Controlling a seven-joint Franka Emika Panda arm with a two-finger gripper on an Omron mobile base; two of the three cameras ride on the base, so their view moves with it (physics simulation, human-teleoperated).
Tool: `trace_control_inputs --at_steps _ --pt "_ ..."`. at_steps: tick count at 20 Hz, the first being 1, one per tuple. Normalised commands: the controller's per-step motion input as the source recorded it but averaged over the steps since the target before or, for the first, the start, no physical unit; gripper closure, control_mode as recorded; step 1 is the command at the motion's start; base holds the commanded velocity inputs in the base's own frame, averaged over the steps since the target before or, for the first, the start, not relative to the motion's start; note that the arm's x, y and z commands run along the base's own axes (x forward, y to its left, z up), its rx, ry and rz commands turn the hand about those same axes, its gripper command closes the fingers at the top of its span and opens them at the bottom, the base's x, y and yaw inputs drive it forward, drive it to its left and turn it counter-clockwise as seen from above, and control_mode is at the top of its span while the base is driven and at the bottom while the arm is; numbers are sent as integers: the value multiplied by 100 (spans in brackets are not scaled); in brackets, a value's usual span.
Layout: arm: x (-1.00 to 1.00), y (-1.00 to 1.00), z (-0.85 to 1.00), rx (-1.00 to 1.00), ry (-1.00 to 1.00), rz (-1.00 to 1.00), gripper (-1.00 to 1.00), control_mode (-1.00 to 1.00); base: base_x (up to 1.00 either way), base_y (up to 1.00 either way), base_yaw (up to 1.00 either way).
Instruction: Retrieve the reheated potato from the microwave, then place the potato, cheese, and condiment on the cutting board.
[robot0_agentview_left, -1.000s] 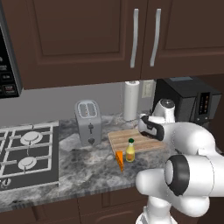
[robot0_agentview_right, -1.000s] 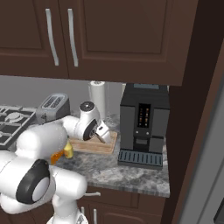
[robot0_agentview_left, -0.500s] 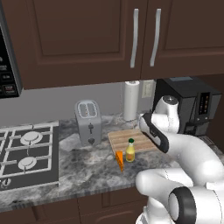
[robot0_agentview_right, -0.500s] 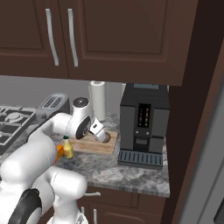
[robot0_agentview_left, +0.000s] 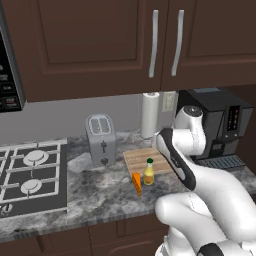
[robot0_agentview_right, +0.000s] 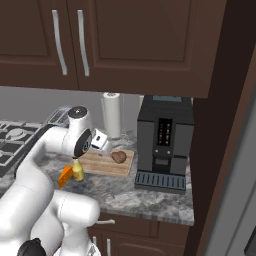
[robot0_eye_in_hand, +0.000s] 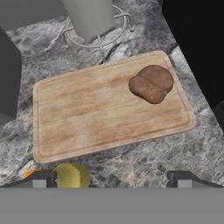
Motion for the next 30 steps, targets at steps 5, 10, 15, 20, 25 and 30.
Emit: trace_control_inputs --at_steps 5,10,15,20,25,30 --pt "-26 35 24 -9 4 18 -100 -100 0 0 0" --pt "-7 28 8 -6 1 11 -100 -100 0 0 0" --pt "-7 28 1 -3 1 8 -100 -100 0 0 0" --pt "-10 23 0 -1 0 5 -100 -100 0 0 0" --pt "-14 16 0 0 0 3 -100 -100 0 0 0" --pt "-4 0 -1 0 0 3 -100 -100 0 0 0"
